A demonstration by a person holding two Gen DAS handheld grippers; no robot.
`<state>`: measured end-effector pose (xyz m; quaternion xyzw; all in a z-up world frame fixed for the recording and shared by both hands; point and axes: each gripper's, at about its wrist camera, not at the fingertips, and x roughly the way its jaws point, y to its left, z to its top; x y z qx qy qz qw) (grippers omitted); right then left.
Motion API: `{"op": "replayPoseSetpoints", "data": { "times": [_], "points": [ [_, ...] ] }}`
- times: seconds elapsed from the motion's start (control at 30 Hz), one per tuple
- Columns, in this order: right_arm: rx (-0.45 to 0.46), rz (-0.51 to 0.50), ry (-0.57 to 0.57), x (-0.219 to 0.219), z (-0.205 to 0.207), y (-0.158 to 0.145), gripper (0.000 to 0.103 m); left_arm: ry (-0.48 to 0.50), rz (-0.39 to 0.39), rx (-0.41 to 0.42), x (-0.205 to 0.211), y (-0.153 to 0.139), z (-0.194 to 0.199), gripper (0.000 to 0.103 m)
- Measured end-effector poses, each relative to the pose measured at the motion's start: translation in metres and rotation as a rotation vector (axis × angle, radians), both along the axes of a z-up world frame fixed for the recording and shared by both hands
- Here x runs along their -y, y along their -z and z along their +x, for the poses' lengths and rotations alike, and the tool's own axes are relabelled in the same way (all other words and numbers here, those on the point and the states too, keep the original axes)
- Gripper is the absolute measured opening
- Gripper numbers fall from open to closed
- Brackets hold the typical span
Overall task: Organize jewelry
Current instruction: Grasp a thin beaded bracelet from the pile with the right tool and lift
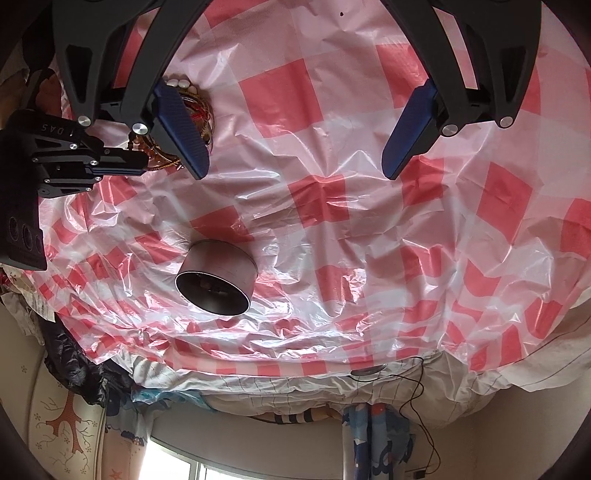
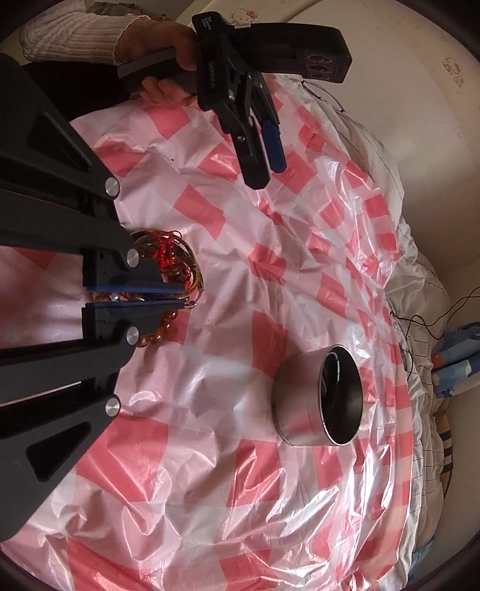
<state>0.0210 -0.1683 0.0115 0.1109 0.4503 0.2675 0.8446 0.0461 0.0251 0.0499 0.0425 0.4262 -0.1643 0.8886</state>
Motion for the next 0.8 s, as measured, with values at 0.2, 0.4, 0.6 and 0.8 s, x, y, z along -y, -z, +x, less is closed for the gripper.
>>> {"op": "replayPoseSetpoints", "data": {
  "times": [0.2,0.4,0.6,0.8],
  "points": [
    [0.045,0.032,0.01,0.006,-0.001,-0.011,0.004,0.016,0.019,-0.021,0.009,0.008,0.002,0.091],
    [0.101,0.133,0.026,0.021,-0.003,-0.027,0.004,0.021,0.022,-0.03,0.011,0.011,0.003,0.091],
    [0.133,0.146,0.194,0.055,0.002,-0.032,0.004,0.174,-0.03,-0.059,0.023,0.017,-0.008,0.091],
    [0.101,0.189,0.308,0.088,0.009,-0.028,0.004,0.455,0.092,0.084,0.059,0.022,-0.059,0.091]
  ]
}}
